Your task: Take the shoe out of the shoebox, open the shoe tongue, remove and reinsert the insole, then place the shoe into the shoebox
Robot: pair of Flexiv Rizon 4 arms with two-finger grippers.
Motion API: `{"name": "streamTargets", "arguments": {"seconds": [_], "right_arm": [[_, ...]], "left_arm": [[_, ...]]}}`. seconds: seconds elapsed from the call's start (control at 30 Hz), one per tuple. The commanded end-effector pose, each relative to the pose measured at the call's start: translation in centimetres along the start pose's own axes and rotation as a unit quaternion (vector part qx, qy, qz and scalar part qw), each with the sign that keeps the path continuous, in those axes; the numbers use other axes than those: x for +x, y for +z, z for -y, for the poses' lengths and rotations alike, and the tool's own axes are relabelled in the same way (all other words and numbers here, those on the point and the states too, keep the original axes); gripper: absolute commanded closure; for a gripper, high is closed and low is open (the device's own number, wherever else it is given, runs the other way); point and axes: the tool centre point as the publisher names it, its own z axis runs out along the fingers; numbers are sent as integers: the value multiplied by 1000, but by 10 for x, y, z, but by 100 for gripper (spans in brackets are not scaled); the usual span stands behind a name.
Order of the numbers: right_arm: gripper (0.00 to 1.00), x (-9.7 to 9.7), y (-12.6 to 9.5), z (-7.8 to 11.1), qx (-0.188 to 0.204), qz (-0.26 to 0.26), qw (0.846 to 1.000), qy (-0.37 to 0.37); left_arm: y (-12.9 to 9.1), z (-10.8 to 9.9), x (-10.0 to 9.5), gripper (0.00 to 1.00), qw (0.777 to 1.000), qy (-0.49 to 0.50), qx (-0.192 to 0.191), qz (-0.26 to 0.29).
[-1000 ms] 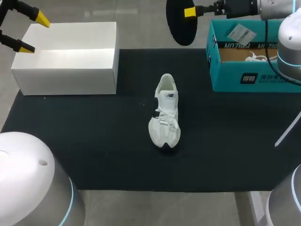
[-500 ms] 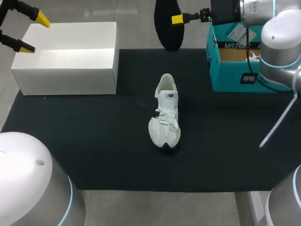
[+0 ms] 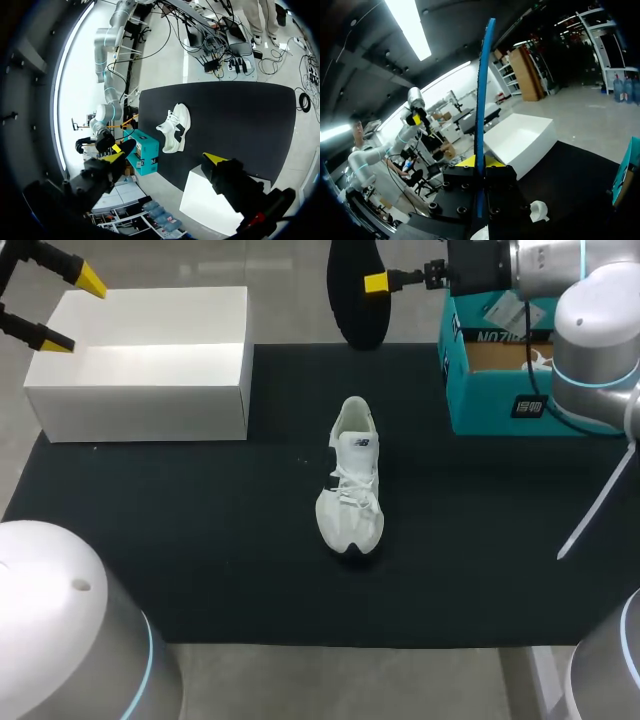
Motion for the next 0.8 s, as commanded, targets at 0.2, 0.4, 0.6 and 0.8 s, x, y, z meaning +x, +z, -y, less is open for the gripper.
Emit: {"name": "streamTargets", "arguments": {"seconds": [0.2,0.4,0.6,0.8], "right_arm": [[100,-1,12,17,4,-3,1000,8],[100,-6,25,44,-30,-27,998,44],[100,-19,43,69,-12,-38,997,61],[100,-28,43,91,-4,-10,998,66]], "left_arm": [[-1,-2,0,0,1000,0,2,-2],[-1,-2,0,0,1000,0,2,-2],[-1,-2,0,0,1000,0,2,-2],[-1,-2,0,0,1000,0,2,-2]]}}
